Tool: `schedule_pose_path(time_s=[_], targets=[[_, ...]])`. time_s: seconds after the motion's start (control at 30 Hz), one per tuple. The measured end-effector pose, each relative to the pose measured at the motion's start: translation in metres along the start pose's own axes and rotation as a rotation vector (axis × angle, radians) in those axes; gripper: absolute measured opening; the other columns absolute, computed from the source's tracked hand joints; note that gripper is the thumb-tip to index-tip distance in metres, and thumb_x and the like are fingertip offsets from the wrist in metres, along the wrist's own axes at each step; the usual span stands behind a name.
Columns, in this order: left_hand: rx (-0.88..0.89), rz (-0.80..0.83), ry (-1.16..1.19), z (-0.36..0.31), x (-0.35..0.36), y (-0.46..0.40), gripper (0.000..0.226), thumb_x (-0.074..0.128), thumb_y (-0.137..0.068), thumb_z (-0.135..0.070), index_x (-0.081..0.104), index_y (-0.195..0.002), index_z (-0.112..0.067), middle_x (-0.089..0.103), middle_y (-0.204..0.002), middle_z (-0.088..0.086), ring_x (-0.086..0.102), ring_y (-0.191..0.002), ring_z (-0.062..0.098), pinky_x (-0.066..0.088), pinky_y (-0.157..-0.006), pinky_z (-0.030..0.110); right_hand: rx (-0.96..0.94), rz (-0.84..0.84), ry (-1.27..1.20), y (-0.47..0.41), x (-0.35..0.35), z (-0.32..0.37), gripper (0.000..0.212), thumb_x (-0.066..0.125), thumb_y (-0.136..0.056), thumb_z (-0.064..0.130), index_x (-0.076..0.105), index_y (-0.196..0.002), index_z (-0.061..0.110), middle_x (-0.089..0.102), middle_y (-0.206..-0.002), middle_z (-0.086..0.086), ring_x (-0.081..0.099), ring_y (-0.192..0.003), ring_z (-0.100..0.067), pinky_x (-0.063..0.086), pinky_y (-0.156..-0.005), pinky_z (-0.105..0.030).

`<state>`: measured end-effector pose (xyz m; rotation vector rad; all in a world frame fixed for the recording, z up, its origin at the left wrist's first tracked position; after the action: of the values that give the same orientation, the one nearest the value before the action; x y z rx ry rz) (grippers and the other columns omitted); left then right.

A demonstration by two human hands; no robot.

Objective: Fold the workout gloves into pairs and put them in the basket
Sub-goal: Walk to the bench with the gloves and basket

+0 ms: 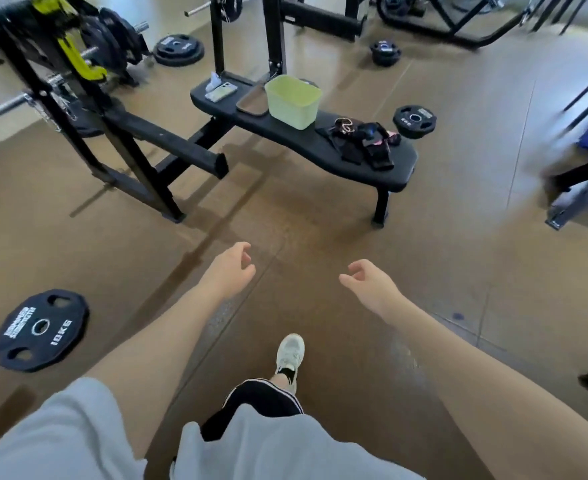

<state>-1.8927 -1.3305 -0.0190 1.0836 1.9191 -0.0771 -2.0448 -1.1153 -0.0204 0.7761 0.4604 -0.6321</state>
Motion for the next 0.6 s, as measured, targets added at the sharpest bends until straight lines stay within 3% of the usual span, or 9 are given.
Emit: schedule_pose_path(time_s=[0.13,0.33,0.47,0.6], targets=[[0.000,0.058,-0.022,-0.039,-0.016,-0.095,0.049,0.048,-0.091,-0.019,0.033,-0.137,-0.012,0.054,-0.125,0.007,0.052,-0.109,0.023,0.043,-0.087,0.033,0.026,0.037,0.065,-0.078,-0.041,0.027,0.042,0.050,-0.093,0.036,0.044,-0.128,0.013,0.057,-0.118,-0.005,0.054,-0.095,-0.019,0.044,-0.081,-0.028],[0.161,0.087,-0.117,-0.133,-0.017,-0.220,0.049,0.052,-0.089,-0.019,0.038,-0.135,-0.008,0.053,-0.129,0.010,0.049,-0.116,0.026,0.041,-0.098,0.036,0.185,-0.083,-0.122,-0.177,-0.106,0.025,0.040,0.050,-0.092,0.037,0.047,-0.124,0.013,0.055,-0.119,-0.004,0.049,-0.096,-0.017,0.041,-0.082,-0.028],[0.209,0.145,-0.061,-0.187,-0.001,-0.286,0.048,0.051,-0.090,-0.020,0.037,-0.135,-0.013,0.051,-0.130,0.007,0.052,-0.111,0.023,0.042,-0.089,0.029,0.202,-0.104,-0.083,-0.244,-0.149,0.027,0.040,0.050,-0.093,0.036,0.046,-0.126,0.013,0.055,-0.122,-0.005,0.049,-0.094,-0.016,0.039,-0.076,-0.027],[0.226,0.149,-0.044,-0.221,0.006,-0.368,0.048,0.050,-0.090,-0.021,0.036,-0.136,-0.013,0.052,-0.129,0.006,0.050,-0.112,0.021,0.042,-0.090,0.029,0.174,-0.113,-0.060,-0.330,-0.198,0.038,0.041,0.050,-0.092,0.037,0.047,-0.126,0.013,0.055,-0.122,-0.005,0.050,-0.095,-0.018,0.042,-0.078,-0.029]])
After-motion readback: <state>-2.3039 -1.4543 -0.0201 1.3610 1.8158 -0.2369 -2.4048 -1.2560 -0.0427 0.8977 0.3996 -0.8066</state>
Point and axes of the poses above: each hand's wrist, its own y-axis away from the middle knuckle, its own x-axis out of the palm, z = x × y, the point moved 10 cm from there along -y, towards the middle knuckle
